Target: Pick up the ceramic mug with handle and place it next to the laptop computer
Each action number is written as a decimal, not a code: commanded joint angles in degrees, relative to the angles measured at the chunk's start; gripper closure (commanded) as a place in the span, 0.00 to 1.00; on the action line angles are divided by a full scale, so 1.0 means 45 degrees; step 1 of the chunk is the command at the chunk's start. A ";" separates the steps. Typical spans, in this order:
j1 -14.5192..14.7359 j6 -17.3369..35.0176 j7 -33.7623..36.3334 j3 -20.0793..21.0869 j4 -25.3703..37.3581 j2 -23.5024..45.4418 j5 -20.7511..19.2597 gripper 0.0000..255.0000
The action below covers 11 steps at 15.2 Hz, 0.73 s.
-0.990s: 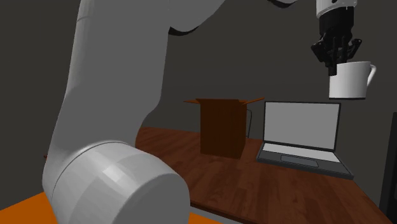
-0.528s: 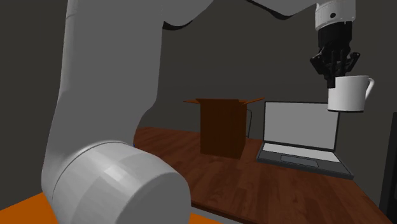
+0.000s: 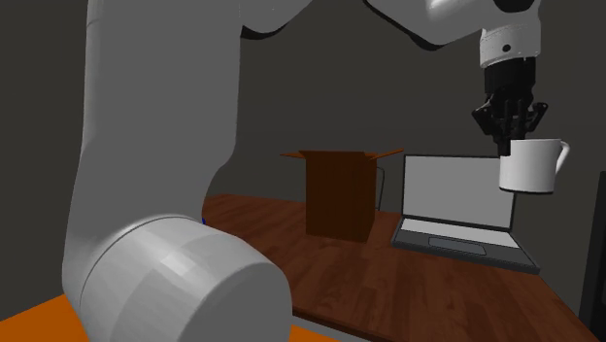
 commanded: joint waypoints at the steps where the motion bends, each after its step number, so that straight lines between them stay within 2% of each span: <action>1: 0.0026 0.0390 0.0046 0.0012 -0.0461 -0.0087 -0.0040 1.00; 11: 0.0076 0.2138 0.0185 0.0040 -0.2345 -0.0233 -0.0121 1.00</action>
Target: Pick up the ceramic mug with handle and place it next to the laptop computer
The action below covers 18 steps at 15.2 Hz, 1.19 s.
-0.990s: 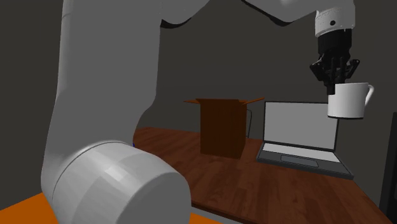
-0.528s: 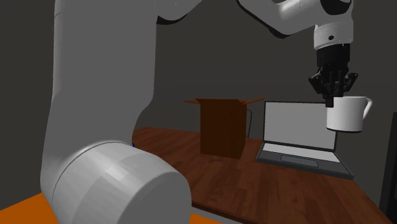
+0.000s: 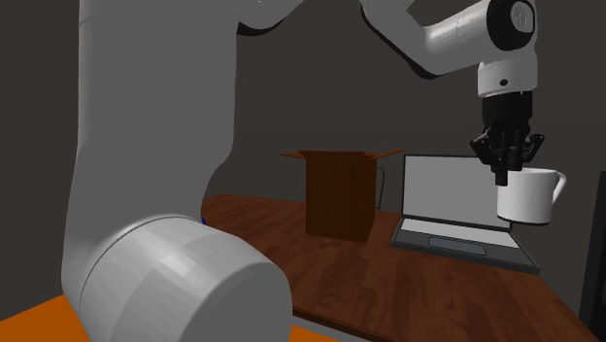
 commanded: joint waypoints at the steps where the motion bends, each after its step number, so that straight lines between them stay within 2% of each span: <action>1: 0.0012 0.0319 0.0036 0.0012 -0.0281 0.0030 0.0009 1.00; 18: -0.0033 0.3120 0.0032 0.0032 -0.2608 0.0549 0.0215 1.00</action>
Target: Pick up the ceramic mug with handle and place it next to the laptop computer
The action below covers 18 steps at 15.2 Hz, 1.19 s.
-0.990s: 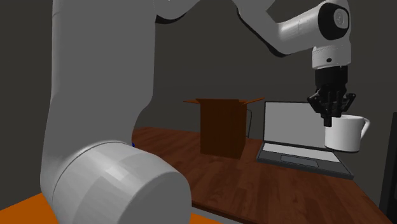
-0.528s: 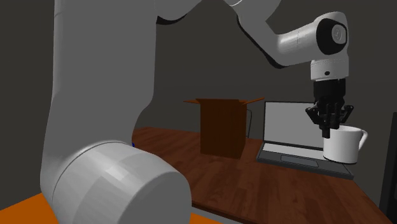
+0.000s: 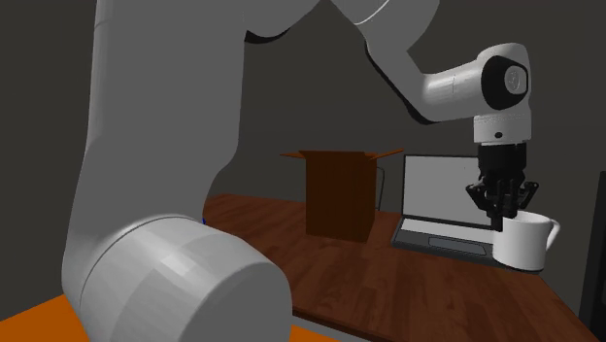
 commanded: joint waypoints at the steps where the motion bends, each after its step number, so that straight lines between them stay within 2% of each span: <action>1: 0.0001 0.0342 0.0006 0.0010 -0.0266 0.0070 0.0031 1.00; 13: -0.0110 0.2229 -0.0184 0.0091 -0.1356 0.0941 0.0451 1.00; 18: -0.0120 0.2335 -0.0199 0.0100 -0.1406 0.1002 0.0482 1.00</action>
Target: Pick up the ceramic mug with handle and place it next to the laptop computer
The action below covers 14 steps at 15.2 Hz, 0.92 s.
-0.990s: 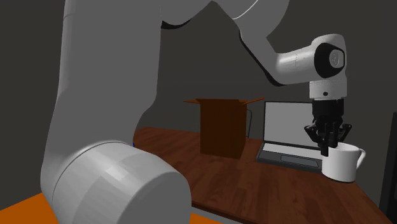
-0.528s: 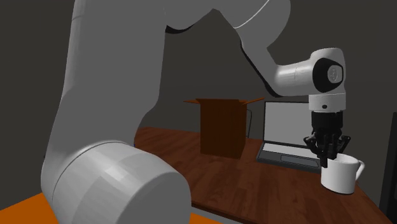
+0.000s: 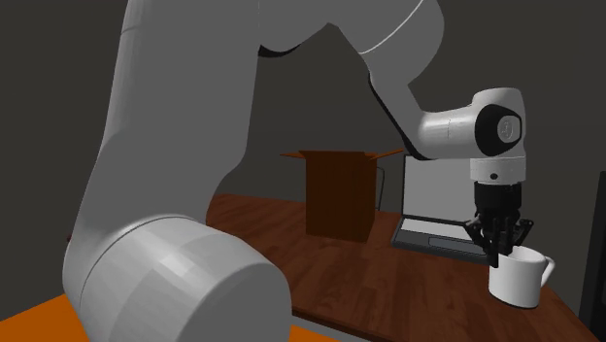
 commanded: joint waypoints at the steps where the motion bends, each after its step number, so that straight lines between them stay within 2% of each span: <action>1: -0.0001 0.0008 -0.0002 0.0000 0.0002 0.0003 0.0003 1.00; 3: -0.0001 0.0008 -0.0002 0.0000 0.0002 0.0003 0.0003 1.00; 4: -0.0001 0.0008 -0.0001 0.0000 0.0001 0.0002 0.0002 0.00; 9: -0.0001 0.0008 -0.0001 0.0001 0.0001 0.0003 0.0003 0.00; 13: 0.0169 -0.1445 0.0281 -0.0059 0.0691 -0.0826 -0.0412 0.00; 14: 0.0167 -0.1445 0.0281 -0.0056 0.0691 -0.0826 -0.0413 0.00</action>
